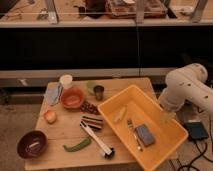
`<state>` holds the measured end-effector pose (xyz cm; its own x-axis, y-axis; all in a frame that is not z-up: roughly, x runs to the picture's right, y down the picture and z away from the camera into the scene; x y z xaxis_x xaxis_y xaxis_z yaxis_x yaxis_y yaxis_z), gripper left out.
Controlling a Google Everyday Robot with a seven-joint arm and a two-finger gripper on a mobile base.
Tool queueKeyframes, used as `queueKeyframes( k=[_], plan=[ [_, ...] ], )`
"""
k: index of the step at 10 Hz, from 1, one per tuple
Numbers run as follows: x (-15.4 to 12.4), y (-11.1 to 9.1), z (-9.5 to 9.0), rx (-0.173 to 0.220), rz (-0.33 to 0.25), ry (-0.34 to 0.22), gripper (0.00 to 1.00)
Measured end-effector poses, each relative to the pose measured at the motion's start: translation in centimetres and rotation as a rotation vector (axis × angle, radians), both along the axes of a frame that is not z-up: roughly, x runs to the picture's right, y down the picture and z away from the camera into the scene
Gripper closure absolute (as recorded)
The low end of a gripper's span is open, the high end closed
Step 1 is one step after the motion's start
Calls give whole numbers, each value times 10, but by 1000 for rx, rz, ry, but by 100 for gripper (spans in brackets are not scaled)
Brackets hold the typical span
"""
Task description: Place towel in tray
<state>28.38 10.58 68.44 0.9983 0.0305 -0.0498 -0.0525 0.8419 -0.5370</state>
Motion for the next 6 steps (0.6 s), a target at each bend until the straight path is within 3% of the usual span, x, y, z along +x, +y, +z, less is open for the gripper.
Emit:
queueKeyframes(
  k=[6],
  plan=[
    [-1, -2, 0, 9, -6, -11, 35]
  ],
)
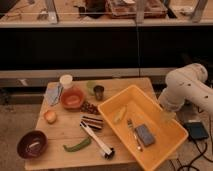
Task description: Place towel in tray
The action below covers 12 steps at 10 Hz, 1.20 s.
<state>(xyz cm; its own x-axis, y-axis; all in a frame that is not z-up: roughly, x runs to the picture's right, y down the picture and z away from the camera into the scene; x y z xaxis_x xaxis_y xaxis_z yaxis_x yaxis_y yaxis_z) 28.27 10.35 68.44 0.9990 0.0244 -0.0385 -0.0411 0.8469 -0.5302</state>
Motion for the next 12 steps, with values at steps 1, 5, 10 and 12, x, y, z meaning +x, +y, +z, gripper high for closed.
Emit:
queueKeyframes(
  k=[1, 5, 10, 12],
  plan=[
    [-4, -7, 0, 23, -17, -25, 35],
    [-74, -80, 19, 124, -95, -162, 35],
    [-202, -149, 31, 268, -187, -401, 35],
    [-207, -151, 32, 272, -189, -411, 35]
  ],
)
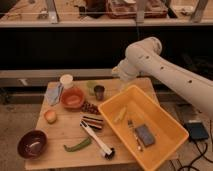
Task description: Place towel in tray
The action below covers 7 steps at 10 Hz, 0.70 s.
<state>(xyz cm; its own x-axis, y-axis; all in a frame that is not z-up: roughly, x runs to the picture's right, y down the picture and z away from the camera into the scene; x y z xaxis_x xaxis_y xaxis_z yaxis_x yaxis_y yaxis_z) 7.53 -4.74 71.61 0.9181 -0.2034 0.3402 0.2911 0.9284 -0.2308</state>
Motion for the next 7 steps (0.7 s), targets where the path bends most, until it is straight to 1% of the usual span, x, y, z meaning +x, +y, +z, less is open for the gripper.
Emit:
queueKeyframes(
  k=[7],
  plan=[
    [1, 0, 0, 0, 2, 2, 35]
  ],
)
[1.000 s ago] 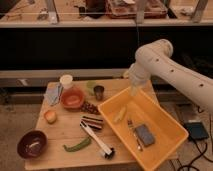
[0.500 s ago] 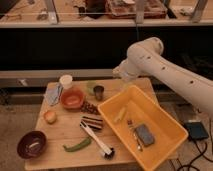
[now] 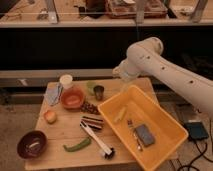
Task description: Place towel in tray
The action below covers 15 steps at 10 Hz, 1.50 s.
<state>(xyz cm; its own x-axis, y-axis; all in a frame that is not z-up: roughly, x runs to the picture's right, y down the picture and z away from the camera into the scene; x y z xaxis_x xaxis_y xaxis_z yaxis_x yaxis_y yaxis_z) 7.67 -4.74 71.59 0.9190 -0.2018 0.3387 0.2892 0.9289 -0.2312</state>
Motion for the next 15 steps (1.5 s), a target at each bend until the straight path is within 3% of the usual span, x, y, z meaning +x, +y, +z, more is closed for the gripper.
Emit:
queueKeyframes(
  k=[2, 4, 6, 9, 11, 12, 15],
  plan=[
    [-1, 0, 1, -1, 1, -3, 35],
    [-6, -8, 6, 35, -11, -50, 35],
    [-18, -30, 19, 90, -30, -120, 35],
    [-73, -94, 50, 239, -134, -284, 35],
    [-132, -128, 55, 350, -268, -394, 35],
    [-154, -135, 53, 390, -336, -433, 35],
    [-215, -136, 47, 499, -623, -577, 35]
  ],
)
